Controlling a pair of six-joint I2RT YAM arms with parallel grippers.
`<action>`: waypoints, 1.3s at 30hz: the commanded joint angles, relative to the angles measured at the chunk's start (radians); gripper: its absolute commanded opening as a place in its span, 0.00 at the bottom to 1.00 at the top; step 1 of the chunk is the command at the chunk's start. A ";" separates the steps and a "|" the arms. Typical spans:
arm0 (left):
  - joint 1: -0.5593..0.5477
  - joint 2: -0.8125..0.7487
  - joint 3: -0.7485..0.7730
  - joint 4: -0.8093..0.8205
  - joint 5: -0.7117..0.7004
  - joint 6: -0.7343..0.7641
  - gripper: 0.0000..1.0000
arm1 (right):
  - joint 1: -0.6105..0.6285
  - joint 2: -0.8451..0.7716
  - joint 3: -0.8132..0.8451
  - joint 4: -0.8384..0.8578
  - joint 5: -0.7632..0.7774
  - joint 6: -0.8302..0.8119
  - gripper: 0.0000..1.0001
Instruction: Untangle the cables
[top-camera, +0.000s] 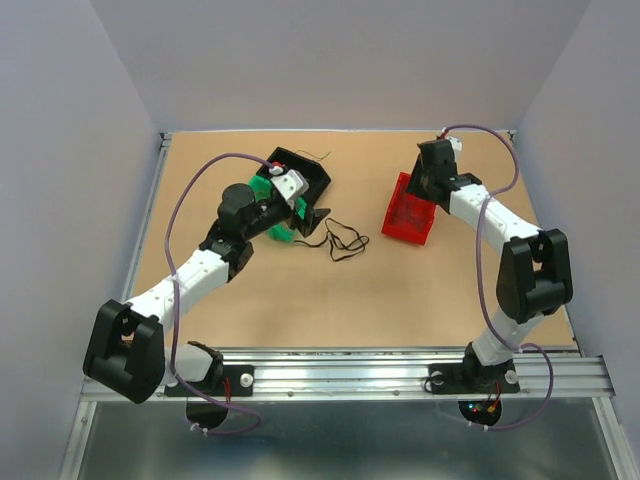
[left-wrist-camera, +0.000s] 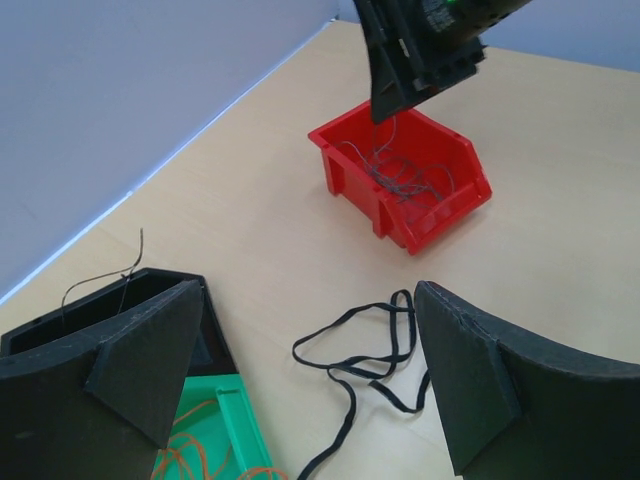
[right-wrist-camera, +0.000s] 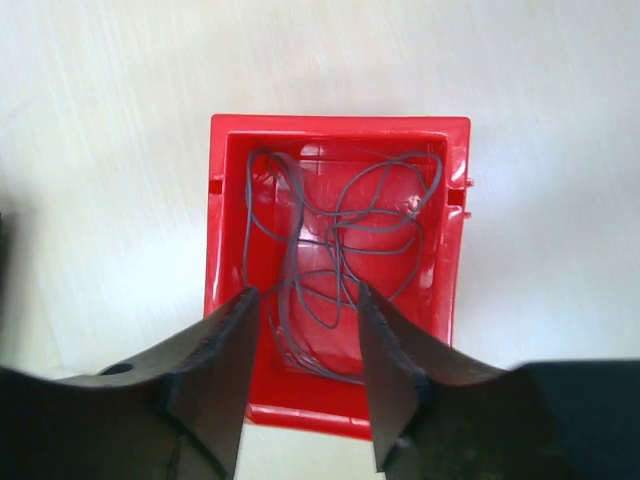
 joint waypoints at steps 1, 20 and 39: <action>-0.004 -0.050 -0.015 0.057 -0.096 -0.003 0.99 | -0.002 -0.053 -0.045 0.001 0.006 0.007 0.51; -0.070 0.121 0.104 -0.078 -0.176 0.064 0.99 | 0.045 -0.217 -0.154 0.071 -0.052 0.001 0.50; -0.214 0.528 0.477 -0.718 -0.391 0.207 0.99 | 0.047 -0.289 -0.195 0.113 -0.064 0.005 0.55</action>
